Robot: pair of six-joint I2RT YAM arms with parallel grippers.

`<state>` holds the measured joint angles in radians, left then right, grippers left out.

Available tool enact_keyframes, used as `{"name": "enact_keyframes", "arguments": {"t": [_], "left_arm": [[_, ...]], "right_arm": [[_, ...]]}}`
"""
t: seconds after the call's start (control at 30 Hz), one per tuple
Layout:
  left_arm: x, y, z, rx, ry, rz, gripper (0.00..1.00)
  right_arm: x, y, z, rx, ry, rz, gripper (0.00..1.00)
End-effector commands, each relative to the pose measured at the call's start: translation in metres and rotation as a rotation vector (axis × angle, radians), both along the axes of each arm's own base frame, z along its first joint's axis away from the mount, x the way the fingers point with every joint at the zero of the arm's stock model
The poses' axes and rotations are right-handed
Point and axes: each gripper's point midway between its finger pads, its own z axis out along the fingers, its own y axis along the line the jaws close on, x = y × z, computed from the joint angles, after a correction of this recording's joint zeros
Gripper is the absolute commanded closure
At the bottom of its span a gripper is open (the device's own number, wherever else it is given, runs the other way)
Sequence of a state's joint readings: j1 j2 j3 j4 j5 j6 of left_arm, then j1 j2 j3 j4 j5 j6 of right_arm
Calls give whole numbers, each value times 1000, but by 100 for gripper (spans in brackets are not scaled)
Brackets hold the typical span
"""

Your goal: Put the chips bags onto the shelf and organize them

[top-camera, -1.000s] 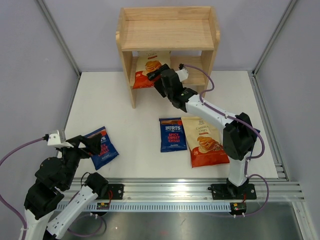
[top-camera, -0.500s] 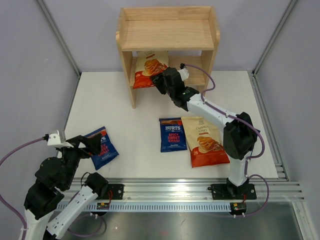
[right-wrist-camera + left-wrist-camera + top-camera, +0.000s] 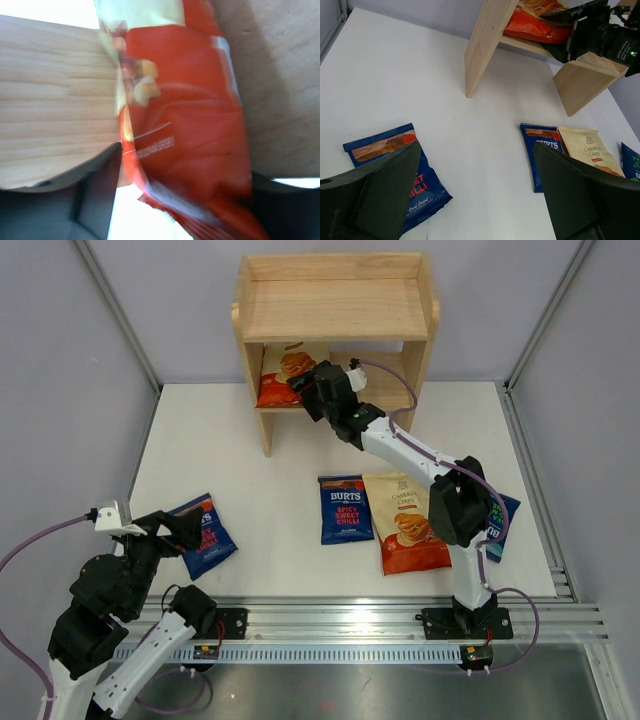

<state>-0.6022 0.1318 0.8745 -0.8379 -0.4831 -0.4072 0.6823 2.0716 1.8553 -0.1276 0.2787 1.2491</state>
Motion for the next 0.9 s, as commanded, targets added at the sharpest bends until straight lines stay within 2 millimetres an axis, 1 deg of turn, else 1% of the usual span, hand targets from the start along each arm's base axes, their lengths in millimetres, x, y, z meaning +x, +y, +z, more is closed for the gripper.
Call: {"name": "enact_keyframes", "arguments": {"t": [0.0, 0.1, 0.13, 0.17, 0.2, 0.23, 0.27, 0.3, 0.33, 0.37, 0.4, 0.43, 0.47, 0.5, 0.53, 0.57, 0.6, 0.63, 0.67, 0.7, 0.73, 0.77, 0.8, 0.83, 0.87], "left_arm": [[3, 3, 8, -2, -24, 20, 1], [2, 3, 8, -3, -24, 22, 1], [2, 4, 8, -5, -22, 26, 1], [2, 5, 8, -5, -22, 29, 1], [2, 5, 8, -7, -21, 33, 1], [3, 5, 7, -7, -17, 36, 1], [3, 5, 7, -5, -15, 38, 1], [4, 5, 7, -6, -13, 38, 1], [4, 4, 7, -5, -12, 36, 1], [7, 2, 6, 2, 1, 35, 1], [8, 1, 5, 10, 11, 32, 1], [9, 0, 5, 12, 16, 30, 1], [11, -3, 3, 21, 31, 24, 1], [12, -5, 3, 24, 36, 16, 1], [13, -10, 3, 29, 42, -5, 1], [14, -13, 4, 31, 44, -21, 1], [17, -20, 2, 37, 60, -45, 1], [17, -25, 2, 29, 65, -64, 1], [19, -31, 1, 24, 71, -86, 1], [23, -41, 0, 17, 76, -119, 1], [22, -56, -2, -8, 84, -186, 1], [24, -65, -5, -20, 93, -217, 1], [30, -77, -10, -33, 95, -252, 1], [30, -90, -15, -56, 111, -307, 1], [34, -98, -11, -83, 94, -330, 1]], "right_arm": [[-17, -11, 10, -54, 5, -3, 27], [-26, -27, 4, -136, 28, -15, 19], [-29, -31, 8, -155, 20, -14, 18], [-31, -36, 2, -178, 38, -13, 16], [-34, -37, 0, -191, 41, -7, 14], [-37, -40, 5, -205, 33, -3, 9], [-41, -43, -1, -227, 47, 2, 9], [-43, -45, -2, -237, 44, 7, 6], [-45, -49, 3, -234, 36, 6, 2], [-47, -54, -1, -249, 45, 4, 1], [-48, -57, -1, -252, 46, 9, 1], [-50, -60, 5, -260, 35, 15, 1], [-52, -65, 1, -276, 42, 11, 1], [-54, -69, 3, -291, 32, 12, 1], [-59, -75, 15, -284, 8, 12, 0], [-62, -78, 11, -292, -2, 18, 0], [-63, -83, 14, -304, -19, 24, 1], [-69, -84, 29, -286, -56, 48, 0], [-74, -87, 26, -300, -60, 69, 0], [-79, -90, 30, -326, -87, 90, 1], [-87, -94, 48, -315, -131, 109, 1], [-93, -98, 42, -335, -134, 127, 1], [-98, -102, 45, -356, -158, 144, 0], [-108, -107, 59, -343, -189, 172, 1], [-114, -110, 55, -354, -192, 198, 1]]}}
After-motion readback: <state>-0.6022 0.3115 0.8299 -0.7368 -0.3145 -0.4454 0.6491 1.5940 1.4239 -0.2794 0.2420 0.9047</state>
